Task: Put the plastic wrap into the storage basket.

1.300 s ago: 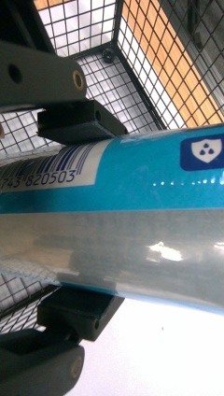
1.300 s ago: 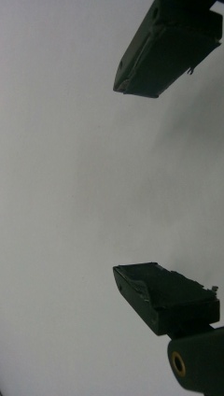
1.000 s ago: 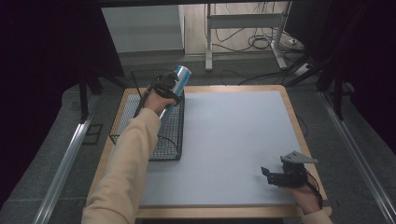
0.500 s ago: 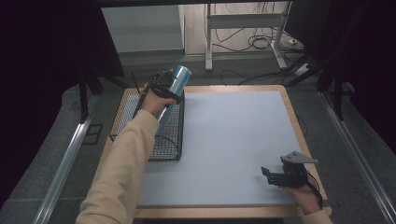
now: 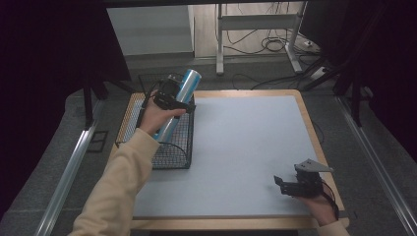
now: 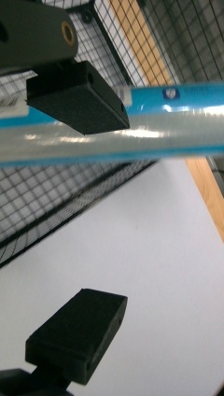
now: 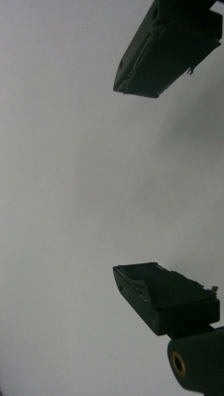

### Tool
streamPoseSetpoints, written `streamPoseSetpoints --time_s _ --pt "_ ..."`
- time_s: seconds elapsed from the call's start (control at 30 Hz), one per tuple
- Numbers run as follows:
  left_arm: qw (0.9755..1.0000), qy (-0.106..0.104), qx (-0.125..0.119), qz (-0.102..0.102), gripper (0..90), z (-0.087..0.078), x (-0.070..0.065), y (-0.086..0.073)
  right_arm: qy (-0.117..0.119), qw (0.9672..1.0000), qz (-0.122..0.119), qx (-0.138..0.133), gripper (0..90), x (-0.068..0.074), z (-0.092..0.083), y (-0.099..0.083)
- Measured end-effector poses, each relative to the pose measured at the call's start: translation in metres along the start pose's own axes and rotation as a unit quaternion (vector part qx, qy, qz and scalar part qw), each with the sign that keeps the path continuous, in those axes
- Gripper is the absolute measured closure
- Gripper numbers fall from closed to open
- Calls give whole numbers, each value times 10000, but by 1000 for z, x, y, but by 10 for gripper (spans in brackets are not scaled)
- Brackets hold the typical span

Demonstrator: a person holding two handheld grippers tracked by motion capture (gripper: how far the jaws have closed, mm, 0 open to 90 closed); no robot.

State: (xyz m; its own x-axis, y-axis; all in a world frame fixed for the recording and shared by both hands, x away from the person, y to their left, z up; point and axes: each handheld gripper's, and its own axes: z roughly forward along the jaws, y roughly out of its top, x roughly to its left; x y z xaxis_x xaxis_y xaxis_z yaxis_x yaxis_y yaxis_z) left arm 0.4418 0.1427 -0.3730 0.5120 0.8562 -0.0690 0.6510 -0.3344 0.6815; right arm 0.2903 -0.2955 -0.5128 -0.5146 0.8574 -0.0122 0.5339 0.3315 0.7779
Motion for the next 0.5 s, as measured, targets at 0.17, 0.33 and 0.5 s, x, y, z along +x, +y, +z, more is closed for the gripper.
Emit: streamPoseSetpoints --time_s 0.17,0.33,0.5 --pt "9995 -256 -110 130 157 -12 -19 -12 15 10000 -15 12 104 1 1 1" --pt "9980 -479 -140 380 157 -17 -42 -22 15 10000 -16 -7 104 2 0 1" --pt "9964 -682 -131 492 159 -12 -59 -31 23 10000 -30 5 105 2 1 1"
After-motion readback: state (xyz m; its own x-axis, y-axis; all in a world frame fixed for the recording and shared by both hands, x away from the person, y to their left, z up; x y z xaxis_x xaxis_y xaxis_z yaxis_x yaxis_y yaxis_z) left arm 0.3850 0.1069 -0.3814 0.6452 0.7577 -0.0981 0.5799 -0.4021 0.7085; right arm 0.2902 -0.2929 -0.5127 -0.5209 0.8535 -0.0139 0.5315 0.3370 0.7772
